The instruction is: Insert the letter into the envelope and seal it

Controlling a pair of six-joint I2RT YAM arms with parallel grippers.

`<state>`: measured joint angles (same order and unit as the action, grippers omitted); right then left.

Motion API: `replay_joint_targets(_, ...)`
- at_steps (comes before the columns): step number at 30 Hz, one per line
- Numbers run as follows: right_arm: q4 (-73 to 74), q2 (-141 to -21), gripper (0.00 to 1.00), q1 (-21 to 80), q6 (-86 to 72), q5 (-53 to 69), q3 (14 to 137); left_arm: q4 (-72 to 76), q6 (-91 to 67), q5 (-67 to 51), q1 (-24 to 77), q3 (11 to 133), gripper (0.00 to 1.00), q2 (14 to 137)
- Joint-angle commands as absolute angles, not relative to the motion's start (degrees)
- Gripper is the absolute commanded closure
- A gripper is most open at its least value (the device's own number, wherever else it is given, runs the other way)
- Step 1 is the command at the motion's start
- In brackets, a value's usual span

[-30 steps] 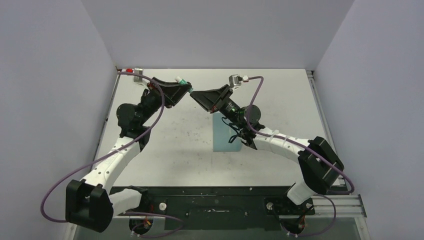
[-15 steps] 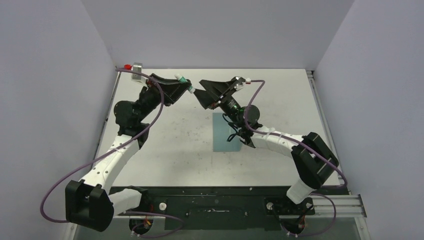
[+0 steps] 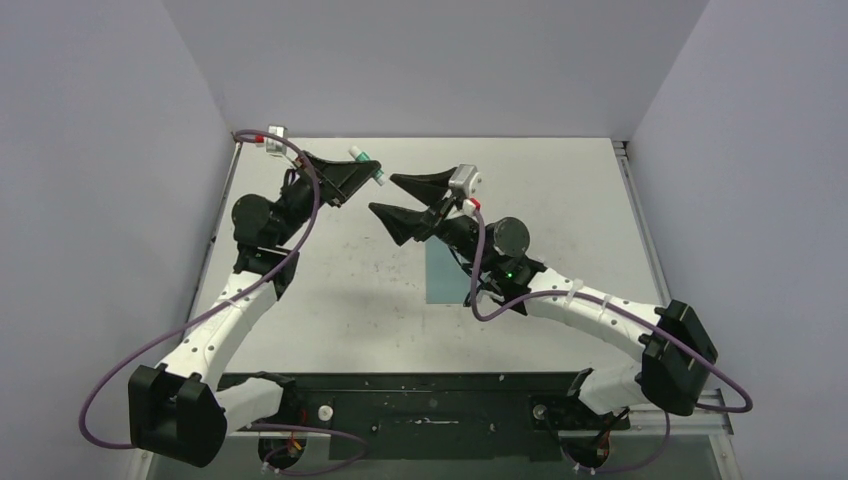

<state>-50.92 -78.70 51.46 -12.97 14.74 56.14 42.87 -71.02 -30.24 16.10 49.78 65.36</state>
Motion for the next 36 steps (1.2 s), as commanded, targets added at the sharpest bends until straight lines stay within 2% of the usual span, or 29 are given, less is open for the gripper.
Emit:
replay_joint_targets(1, -50.1, -78.8, 0.41, 51.2, 6.8, 13.0, 57.5, 41.7, -72.9, -29.8, 16.4, 51.5, 1.0, 64.7)
replay_joint_targets(9, -52.7, -80.7, 0.44, 51.3, 9.1, 13.5, 57.9, 41.0, -72.6, -31.2, 16.4, 52.2, 1.0, 65.3)
replay_joint_targets(16, -52.9, -81.6, 0.68, 51.3, 8.8, 13.9, 58.9, 40.8, -72.5, -32.2, 16.4, 52.5, 1.0, 65.8)
replay_joint_targets(20, -53.4, -81.9, 0.7, 51.2, 7.4, 13.4, 59.0, 40.5, -72.5, -32.6, 16.4, 52.3, 1.0, 65.9)
replay_joint_targets(23, -54.4, -82.3, 0.78, 50.9, 3.9, 12.5, 59.1, 41.4, -72.6, -32.5, 16.4, 52.2, 1.0, 66.1)
replay_joint_targets(26, -56.7, -83.3, 0.84, 49.6, -8.0, 11.5, 59.9, 43.0, -72.1, -32.5, 16.5, 52.0, 1.0, 66.4)
replay_joint_targets(29, -56.0, -84.8, 0.94, 46.3, -29.6, 8.7, 61.9, 47.1, -70.9, -32.3, 16.7, 51.0, 1.0, 66.4)
replay_joint_targets(31, -58.9, -85.8, 0.95, 43.6, -45.7, 8.7, 61.4, 51.0, -69.4, -32.3, 16.6, 50.2, 1.0, 66.4)
replay_joint_targets(36, -63.3, -88.2, 0.95, 40.4, -71.7, 8.9, 59.6, 55.4, -64.7, -32.5, 16.5, 49.5, 1.0, 66.8)
